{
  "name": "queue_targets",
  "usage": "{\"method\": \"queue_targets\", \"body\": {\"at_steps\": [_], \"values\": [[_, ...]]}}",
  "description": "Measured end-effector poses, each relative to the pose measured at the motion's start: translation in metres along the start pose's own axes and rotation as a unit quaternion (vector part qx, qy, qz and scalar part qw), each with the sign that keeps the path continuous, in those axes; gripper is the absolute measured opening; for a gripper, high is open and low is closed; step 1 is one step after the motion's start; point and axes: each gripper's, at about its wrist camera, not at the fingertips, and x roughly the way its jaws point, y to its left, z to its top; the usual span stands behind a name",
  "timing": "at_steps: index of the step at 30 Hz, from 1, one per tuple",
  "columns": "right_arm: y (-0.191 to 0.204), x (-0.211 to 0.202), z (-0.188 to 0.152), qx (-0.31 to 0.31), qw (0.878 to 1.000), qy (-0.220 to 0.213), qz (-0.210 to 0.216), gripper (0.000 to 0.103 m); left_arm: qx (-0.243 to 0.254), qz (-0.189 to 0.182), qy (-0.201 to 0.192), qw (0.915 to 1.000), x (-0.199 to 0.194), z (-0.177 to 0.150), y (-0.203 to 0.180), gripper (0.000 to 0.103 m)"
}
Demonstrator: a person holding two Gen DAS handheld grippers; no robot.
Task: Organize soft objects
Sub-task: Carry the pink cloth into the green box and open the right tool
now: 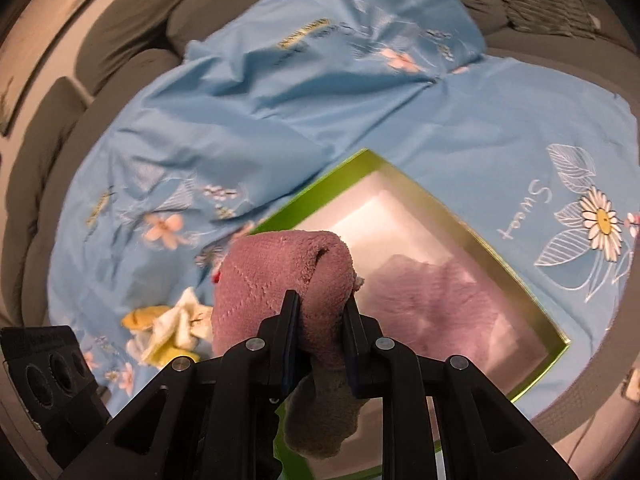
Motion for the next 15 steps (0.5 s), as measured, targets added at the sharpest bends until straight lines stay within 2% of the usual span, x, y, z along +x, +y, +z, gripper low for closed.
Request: {"method": "queue_targets", "body": {"at_steps": [2, 6, 8, 9, 10, 11, 13, 15], "values": [[-0.006, -0.001, 0.003, 0.008, 1.000, -0.005, -0.012, 0.022, 0.003, 0.003, 0.004, 1.0000, 0.006, 0.001, -0.006, 0.010], [-0.016, -0.007, 0.009, 0.017, 0.999, -0.020, -0.035, 0.022, -0.004, 0.002, 0.006, 1.0000, 0.017, 0.000, -0.009, 0.020], [-0.019, -0.010, 0.011, 0.013, 0.997, -0.031, -0.062, 0.023, -0.010, 0.001, 0.007, 0.9999, 0.020, -0.001, -0.009, 0.039], [-0.019, -0.012, 0.012, 0.009, 0.997, -0.036, -0.073, 0.026, -0.011, 0.002, 0.008, 0.9999, 0.020, -0.002, -0.008, 0.057], [-0.019, -0.012, 0.013, 0.008, 0.996, -0.040, -0.078, 0.037, -0.013, 0.005, 0.005, 0.9999, 0.017, -0.003, -0.007, 0.065], [-0.020, -0.013, 0.014, 0.008, 0.996, -0.043, -0.079, 0.054, -0.016, 0.004, -0.001, 0.9999, 0.013, -0.004, -0.004, 0.068], [-0.017, -0.018, 0.013, 0.006, 0.996, -0.053, -0.076, 0.069, -0.020, 0.001, -0.005, 0.9998, 0.004, -0.004, 0.000, 0.077], [-0.009, -0.026, 0.011, -0.002, 0.995, -0.071, -0.071, 0.070, -0.024, 0.003, -0.018, 0.9995, -0.009, -0.004, 0.004, 0.082]]}}
